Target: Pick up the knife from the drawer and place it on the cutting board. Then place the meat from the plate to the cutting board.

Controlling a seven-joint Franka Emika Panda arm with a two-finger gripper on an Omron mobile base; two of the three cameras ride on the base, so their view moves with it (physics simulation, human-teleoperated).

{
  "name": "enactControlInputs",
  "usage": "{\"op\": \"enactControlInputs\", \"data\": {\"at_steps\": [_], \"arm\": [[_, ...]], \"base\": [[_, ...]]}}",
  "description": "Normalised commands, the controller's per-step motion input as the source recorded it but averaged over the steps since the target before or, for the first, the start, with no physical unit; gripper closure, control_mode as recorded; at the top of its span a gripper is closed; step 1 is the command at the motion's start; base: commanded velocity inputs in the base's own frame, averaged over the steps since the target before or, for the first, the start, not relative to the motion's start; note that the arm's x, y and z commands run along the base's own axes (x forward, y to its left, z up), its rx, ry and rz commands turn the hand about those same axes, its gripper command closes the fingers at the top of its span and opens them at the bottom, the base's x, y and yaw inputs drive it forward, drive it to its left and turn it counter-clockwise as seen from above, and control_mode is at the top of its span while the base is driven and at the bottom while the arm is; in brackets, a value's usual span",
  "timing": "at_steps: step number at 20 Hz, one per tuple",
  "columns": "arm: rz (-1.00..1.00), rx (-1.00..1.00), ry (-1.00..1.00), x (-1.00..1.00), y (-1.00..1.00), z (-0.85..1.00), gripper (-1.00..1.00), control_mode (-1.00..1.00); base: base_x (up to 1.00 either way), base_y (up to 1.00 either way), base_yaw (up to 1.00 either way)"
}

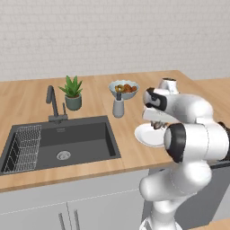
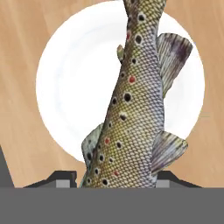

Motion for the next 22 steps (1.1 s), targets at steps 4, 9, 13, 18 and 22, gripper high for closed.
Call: {"op": "enactControlInputs", "data": {"at_steps": [4, 9, 13, 18, 22], "arm": [[0.14, 0.0, 0.03, -0.82, 0.0, 1.0, 1.0, -1.0], [0.19, 0.0, 0.06, -0.97, 0.03, 0.85, 1.0, -1.0], [0.22, 0.0, -0.01, -1.0, 0.1, 0.2, 1.0, -1.0], [0.14, 0.0, -0.16, -0.9, 0.0, 0.08, 1.0, -1.0], [0.07, 0.0, 0.0, -0.31, 0.0, 0.0, 1.0, -1.0]], "base": [[0.0, 0.0, 0.0], [0.0, 0.0, 0.0], [0.0, 0.0, 0.0], [0.0, 0.0, 0.0], [0.0, 0.0, 0.0]]}}
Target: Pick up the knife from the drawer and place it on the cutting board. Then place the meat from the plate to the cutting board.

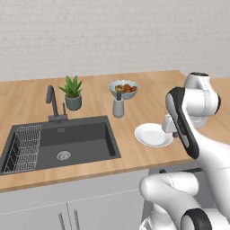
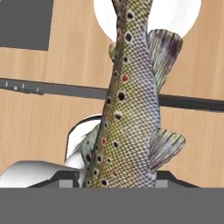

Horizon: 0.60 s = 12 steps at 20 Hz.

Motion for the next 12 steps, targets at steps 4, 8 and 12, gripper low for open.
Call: {"op": "enactControlInputs", "data": {"at_steps": [4, 8, 12], "arm": [[0.01, 0.0, 0.0, -0.04, 0.0, 0.0, 1.0, -1.0], [0.0, 0.0, 0.0, 0.0, 0.0, 0.0, 1.0, -1.0], [0.0, 0.0, 0.0, -0.03, 0.0, 0.0, 1.0, -1.0]], "base": [[0.0, 0.0, 0.0], [0.0, 0.0, 0.0], [0.0, 0.0, 0.0]]}}
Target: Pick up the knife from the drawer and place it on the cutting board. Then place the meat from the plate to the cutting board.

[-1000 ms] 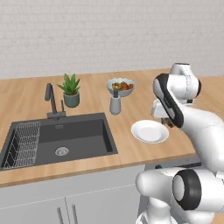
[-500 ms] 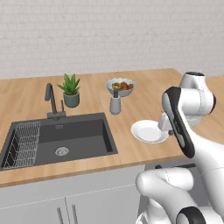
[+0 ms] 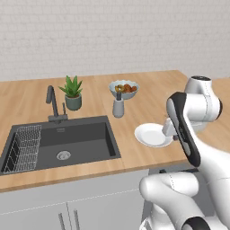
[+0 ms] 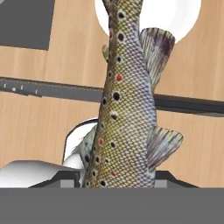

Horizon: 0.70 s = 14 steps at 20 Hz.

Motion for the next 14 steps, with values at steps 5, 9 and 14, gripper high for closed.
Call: {"op": "enactControlInputs", "data": {"at_steps": [5, 9, 14], "arm": [[0.0, 0.0, 0.0, -0.34, 0.0, 0.0, 1.0, -1.0], [0.0, 0.0, 0.0, -0.09, 0.0, 0.0, 1.0, 1.0], [0.0, 0.0, 0.0, 0.0, 0.0, 0.0, 1.0, 1.0]], "base": [[0.0, 0.0, 0.0], [-0.36, 0.0, 0.0], [-0.78, 0.0, 0.0]]}}
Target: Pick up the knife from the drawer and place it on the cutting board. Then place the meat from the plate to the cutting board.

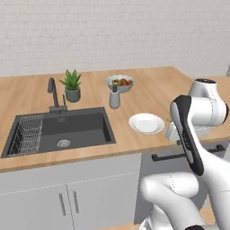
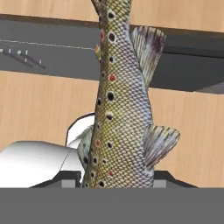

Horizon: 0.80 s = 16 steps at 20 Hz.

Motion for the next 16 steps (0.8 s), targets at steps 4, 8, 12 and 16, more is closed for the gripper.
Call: {"op": "enactControlInputs", "data": {"at_steps": [4, 8, 12, 16], "arm": [[0.0, 0.0, 0.0, 0.0, 0.0, 0.0, 1.0, 1.0], [0.0, 0.0, 0.0, 0.0, 0.0, 0.0, 1.0, 1.0], [0.0, 0.0, 0.0, 0.0, 0.0, 0.0, 1.0, 1.0], [0.0, 0.0, 0.0, 0.0, 0.0, 0.0, 1.0, 1.0]], "base": [[-0.8, 0.31, 0.23], [-0.3, 0.83, 0.74], [-0.02, 0.73, 0.88], [0.0, 0.44, 0.89]]}}
